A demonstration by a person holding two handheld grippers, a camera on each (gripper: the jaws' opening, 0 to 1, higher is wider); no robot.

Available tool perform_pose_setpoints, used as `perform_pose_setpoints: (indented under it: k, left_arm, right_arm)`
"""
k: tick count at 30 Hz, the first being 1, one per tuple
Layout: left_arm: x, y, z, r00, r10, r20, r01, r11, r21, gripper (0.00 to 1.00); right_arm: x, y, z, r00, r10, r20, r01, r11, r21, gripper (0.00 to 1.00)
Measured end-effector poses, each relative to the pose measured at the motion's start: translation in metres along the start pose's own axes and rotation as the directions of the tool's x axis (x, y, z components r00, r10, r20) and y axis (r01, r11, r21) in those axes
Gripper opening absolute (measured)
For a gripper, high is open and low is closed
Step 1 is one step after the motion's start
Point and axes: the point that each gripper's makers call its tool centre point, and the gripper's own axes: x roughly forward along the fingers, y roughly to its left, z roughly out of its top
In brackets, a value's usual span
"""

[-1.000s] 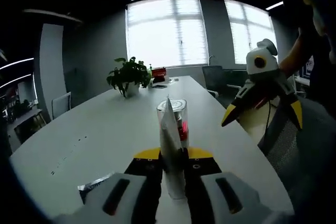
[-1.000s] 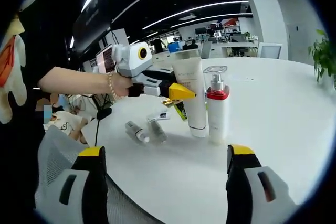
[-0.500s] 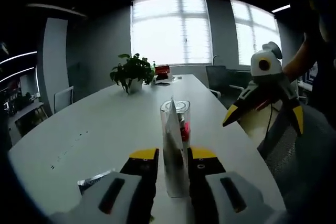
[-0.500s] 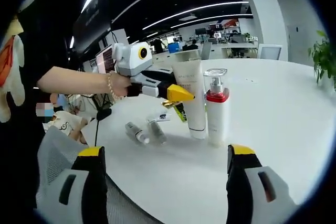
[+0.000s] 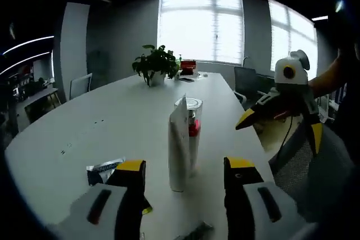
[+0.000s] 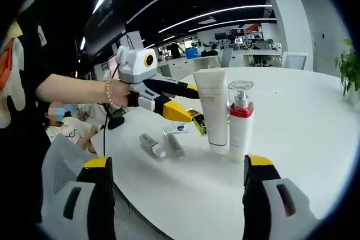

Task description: Arrange the skincare products in the storage area until every visible bottle or jar stands upright without overlapping.

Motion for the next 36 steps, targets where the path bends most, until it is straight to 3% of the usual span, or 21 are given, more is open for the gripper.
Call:
perform_pose_setpoints:
  k: [15,27,36]
  left_arm:
    - [-0.056,-0.03,-0.01,0.991,0.131,-0.03,-0.134,0.983,-0.125,0.78]
    - [-0.111,-0.044,-0.032,0.963,0.256,-0.08,-0.268,0.928,-0.258,0.94]
    - [-0.139,-0.062,-0.059,0.944,0.293,-0.15,-0.327,0.888,-0.323,0.99]
  right_arm:
    - [-0.002,0.005,0.001,0.999,0.015,-0.04,-0.014,1.0,0.014,0.94]
    - [-0.001,0.009,0.005,0.998,0.041,-0.043,-0.04,0.999,0.022,0.94]
    - [0.004,0.02,0.001,0.995,0.074,-0.063,-0.074,0.997,0.007,0.94]
